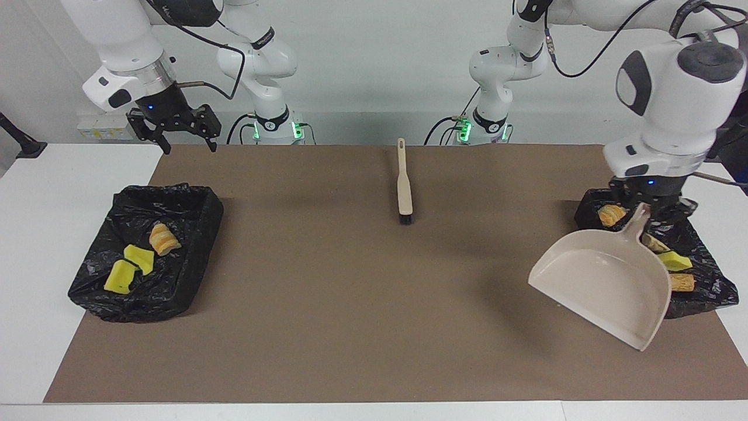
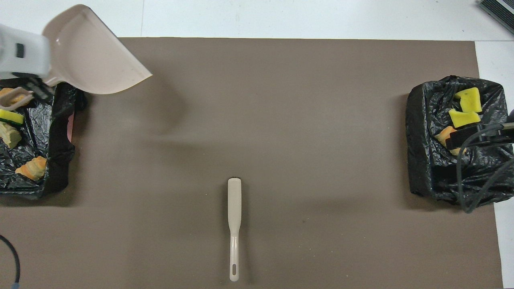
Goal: Sweep and dump trash in bin
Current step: 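Set the empty dustpan on the table with the left gripper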
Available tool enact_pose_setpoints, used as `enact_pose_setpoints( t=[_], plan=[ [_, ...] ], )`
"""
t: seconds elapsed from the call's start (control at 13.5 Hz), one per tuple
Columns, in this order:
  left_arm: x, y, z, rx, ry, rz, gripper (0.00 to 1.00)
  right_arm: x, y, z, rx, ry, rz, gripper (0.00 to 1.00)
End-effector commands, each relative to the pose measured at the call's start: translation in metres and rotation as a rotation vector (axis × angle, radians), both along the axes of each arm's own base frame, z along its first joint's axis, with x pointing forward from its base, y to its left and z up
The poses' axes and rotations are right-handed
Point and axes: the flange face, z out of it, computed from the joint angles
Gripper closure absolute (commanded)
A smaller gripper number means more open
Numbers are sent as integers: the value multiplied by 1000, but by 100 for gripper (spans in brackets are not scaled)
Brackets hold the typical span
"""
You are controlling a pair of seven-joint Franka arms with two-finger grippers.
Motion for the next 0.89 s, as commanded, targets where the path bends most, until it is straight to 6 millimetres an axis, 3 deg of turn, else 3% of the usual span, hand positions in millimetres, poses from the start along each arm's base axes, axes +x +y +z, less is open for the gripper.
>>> enact_pose_setpoints(
  t=[0.0,0.15,0.3,0.45,0.67,0.82],
  plan=[
    [-20,-75,-21,-106,-23,264,100,-6,-2,1,-2,-17,7,0],
    [-34,-127,-33,-186,-23,419,100,-5,-1,1,-2,-18,9,0],
    [-54,-213,-69,-228,-35,526,100,-5,-2,0,-2,-17,8,0],
    [-62,-239,-95,-259,-42,541,100,-5,-1,1,-2,-18,9,0],
    [-94,-283,-140,-304,-63,582,100,-5,-1,1,-2,-18,9,0],
    [-103,-275,-158,-295,-57,580,100,-6,-2,1,-2,-18,8,0]
  ],
)
